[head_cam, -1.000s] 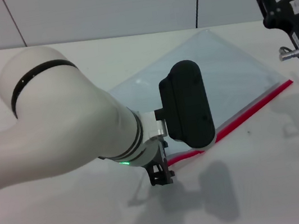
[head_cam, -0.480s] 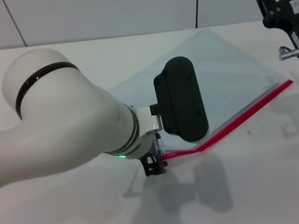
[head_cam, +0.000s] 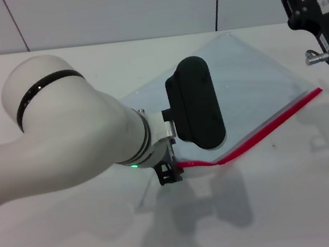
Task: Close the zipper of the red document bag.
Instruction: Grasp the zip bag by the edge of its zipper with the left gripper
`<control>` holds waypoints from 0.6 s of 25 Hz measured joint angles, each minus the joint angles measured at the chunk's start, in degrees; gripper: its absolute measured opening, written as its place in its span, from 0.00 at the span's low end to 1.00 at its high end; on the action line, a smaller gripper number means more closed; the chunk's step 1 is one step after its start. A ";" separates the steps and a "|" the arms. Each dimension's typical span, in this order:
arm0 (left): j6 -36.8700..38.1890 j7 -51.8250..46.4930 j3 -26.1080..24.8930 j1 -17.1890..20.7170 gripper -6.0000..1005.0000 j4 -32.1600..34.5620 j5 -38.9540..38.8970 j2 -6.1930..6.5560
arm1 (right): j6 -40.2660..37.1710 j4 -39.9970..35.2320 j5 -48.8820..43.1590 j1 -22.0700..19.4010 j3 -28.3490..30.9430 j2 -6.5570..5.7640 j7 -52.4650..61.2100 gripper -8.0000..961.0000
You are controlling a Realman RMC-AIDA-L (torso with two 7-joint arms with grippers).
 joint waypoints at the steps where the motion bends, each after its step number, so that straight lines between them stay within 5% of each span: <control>1: -0.28 0.00 -0.02 0.00 0.59 -0.10 0.02 0.01 | 0.00 -0.02 0.00 0.02 0.00 0.00 0.00 0.57; 9: -1.65 0.00 0.35 -0.31 0.54 -1.00 1.44 0.03 | 0.00 -0.12 0.00 0.18 0.00 0.00 0.00 0.57; 15: -3.14 -0.68 1.03 -0.32 0.21 -1.68 2.98 0.00 | 0.00 -0.22 0.00 0.19 0.00 0.00 0.00 0.57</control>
